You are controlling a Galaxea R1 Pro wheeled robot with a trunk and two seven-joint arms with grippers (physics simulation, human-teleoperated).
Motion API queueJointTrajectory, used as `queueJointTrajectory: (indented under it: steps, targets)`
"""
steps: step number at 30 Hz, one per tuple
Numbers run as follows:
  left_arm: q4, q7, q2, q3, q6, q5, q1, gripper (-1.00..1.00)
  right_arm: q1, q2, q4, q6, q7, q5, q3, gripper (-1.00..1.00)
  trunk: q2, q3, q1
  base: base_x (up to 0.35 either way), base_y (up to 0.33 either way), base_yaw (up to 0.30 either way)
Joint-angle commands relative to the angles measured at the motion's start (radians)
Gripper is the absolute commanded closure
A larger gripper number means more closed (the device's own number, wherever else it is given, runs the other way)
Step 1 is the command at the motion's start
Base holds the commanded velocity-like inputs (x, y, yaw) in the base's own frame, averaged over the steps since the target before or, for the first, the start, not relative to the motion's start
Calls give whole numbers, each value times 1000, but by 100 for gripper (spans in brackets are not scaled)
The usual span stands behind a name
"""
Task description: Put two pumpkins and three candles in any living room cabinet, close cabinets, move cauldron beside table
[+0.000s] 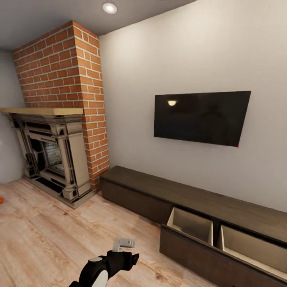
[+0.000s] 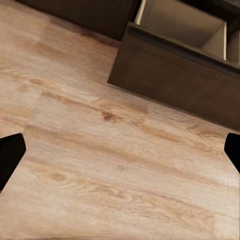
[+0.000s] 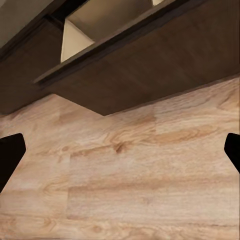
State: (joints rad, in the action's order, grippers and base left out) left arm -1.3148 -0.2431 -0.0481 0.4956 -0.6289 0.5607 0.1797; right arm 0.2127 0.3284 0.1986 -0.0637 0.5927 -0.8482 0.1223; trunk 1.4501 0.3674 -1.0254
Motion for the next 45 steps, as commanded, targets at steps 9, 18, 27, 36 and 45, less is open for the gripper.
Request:
queueJointTrajectory:
  steps: [9, 18, 27, 36, 45]
  targets:
    - [11, -9, -1, 3, -2, 11, 1, -100, 1, -2, -1, -1, 6, 1, 4, -100, -63, -31, 35, -1, 0, 278]
    - [14, -4, -1, 2, -2, 12, 1, -100, 1, -6, -1, -1, 6, 3, 4, -100, -126, -64, 69, -57, 0, 278]
    - [15, -2, -1, 1, -2, 14, 1, -100, 1, -7, -1, -1, 6, 3, 4, -100, -189, -96, 104, -11, 0, 278]
    - [15, -7, -1, 2, -2, 15, 1, -100, 1, -7, -1, -1, 6, 3, -11, -100, -252, -129, 138, 0, 0, 278]
    - [16, -2, -1, 1, -2, 15, 1, -100, 1, -11, 4, -1, -52, 4, -29, -100, -273, -143, 150, 0, 0, 278]
